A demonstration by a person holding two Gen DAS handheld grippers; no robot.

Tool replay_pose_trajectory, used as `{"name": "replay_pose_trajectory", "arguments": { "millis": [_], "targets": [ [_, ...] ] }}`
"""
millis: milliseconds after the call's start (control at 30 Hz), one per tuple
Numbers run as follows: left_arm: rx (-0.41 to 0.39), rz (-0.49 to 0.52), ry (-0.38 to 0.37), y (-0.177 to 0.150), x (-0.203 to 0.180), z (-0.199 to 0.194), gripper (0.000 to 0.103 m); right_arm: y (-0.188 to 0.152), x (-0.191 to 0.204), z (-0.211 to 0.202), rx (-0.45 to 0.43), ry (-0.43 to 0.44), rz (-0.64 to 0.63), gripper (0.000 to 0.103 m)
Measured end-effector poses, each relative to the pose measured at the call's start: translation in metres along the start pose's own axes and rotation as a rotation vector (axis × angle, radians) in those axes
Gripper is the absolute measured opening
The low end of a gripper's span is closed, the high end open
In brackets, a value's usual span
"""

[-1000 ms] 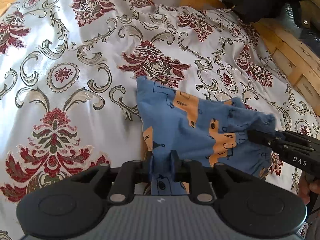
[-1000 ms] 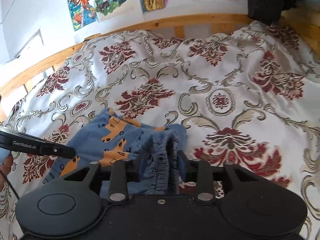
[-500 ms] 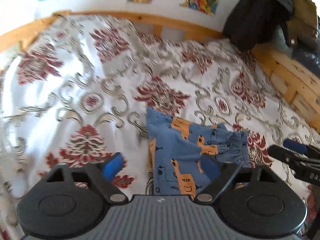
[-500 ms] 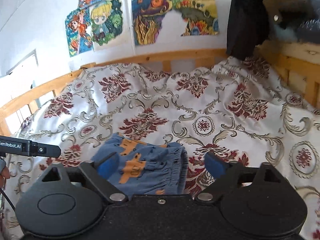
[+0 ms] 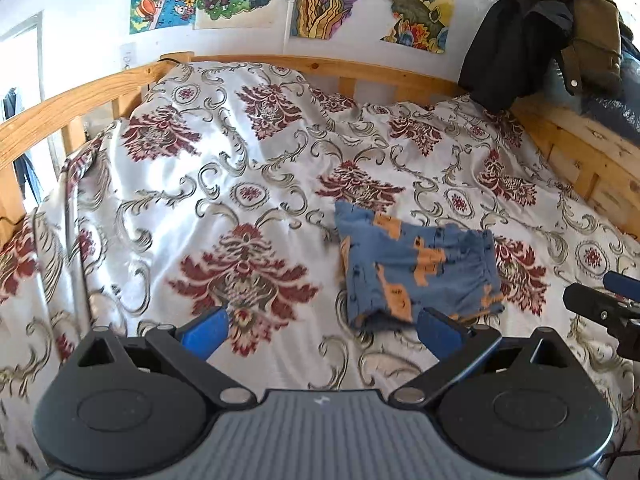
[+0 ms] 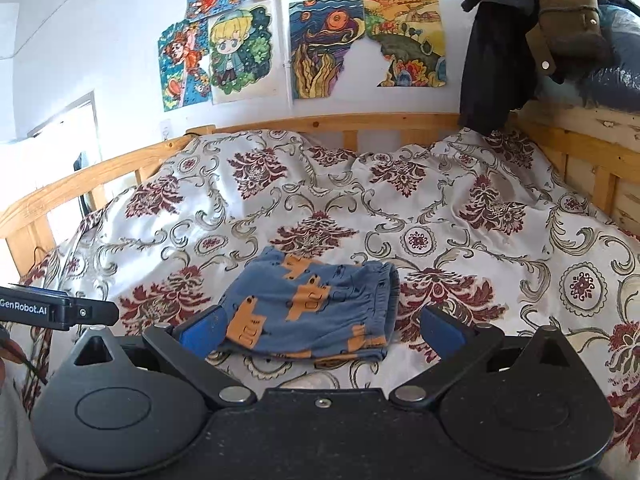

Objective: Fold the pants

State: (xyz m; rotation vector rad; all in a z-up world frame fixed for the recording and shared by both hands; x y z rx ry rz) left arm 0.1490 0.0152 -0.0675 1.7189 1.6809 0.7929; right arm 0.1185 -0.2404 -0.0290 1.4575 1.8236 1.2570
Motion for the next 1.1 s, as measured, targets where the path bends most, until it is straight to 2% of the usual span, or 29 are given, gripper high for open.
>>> {"name": "replay_pose_trajectory", "arguments": {
  "millis": [600, 800, 1100],
  "targets": [
    [0.031, -0.011, 0.012, -0.013, 0.004, 0.0, 0.103, -0.008, -0.002, 0.003, 0.017, 0.008, 0.023, 0.102],
    [0.021, 0.044, 0.032, -0.015, 0.002, 0.002, 0.103, -0.011, -0.003, 0.004, 0.022, 0.012, 0.03, 0.102],
    [0.031, 0.053, 0.015, -0.018, 0.001, 0.003, 0.103, -0.013, -0.002, 0.005, 0.031, 0.017, 0.029, 0.102]
  ]
}}
Point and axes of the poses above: each gripper's, at about its wrist camera, not at the fingertips, and z roughly the way its jaws point, x to its left, y to its top, the point moved 9 cm from there along z, roughly the way its jaws point, and after that the axes turned 8 degrees about y, right-handed, at the moved point
